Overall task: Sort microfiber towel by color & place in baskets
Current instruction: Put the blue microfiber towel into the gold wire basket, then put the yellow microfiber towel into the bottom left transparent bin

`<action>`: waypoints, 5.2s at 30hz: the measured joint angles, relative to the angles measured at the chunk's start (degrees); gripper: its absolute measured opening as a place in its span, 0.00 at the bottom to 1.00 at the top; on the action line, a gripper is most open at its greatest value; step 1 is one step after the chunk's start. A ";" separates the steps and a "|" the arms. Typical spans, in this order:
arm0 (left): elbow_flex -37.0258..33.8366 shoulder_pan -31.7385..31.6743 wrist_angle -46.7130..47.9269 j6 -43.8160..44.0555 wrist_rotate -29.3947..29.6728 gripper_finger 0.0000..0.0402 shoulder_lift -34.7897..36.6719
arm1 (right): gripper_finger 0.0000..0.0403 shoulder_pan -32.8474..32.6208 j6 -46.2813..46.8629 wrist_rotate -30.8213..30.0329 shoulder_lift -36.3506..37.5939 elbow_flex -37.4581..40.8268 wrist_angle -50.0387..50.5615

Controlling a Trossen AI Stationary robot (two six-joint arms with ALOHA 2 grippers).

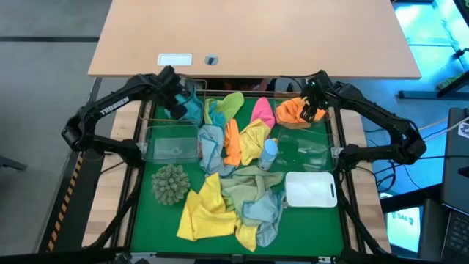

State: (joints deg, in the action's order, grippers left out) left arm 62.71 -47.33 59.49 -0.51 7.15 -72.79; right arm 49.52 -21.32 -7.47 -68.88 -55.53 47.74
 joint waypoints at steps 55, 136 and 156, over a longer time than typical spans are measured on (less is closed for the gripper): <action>-3.07 0.14 -5.79 1.91 9.15 0.33 4.50 | 0.54 -0.04 2.06 36.15 0.37 -16.57 -0.86; 0.51 28.50 -80.26 -0.88 -16.67 0.33 -38.34 | 0.54 -0.02 1.95 35.96 0.33 -16.50 -0.88; 0.51 29.94 -83.52 0.47 -15.64 0.17 -44.15 | 0.54 -0.02 1.95 35.79 0.33 -16.50 -0.84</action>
State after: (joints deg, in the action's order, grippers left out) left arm 63.22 -17.40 -24.03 -0.04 -8.49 -116.95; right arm 49.50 -19.38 28.33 -68.55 -72.03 46.89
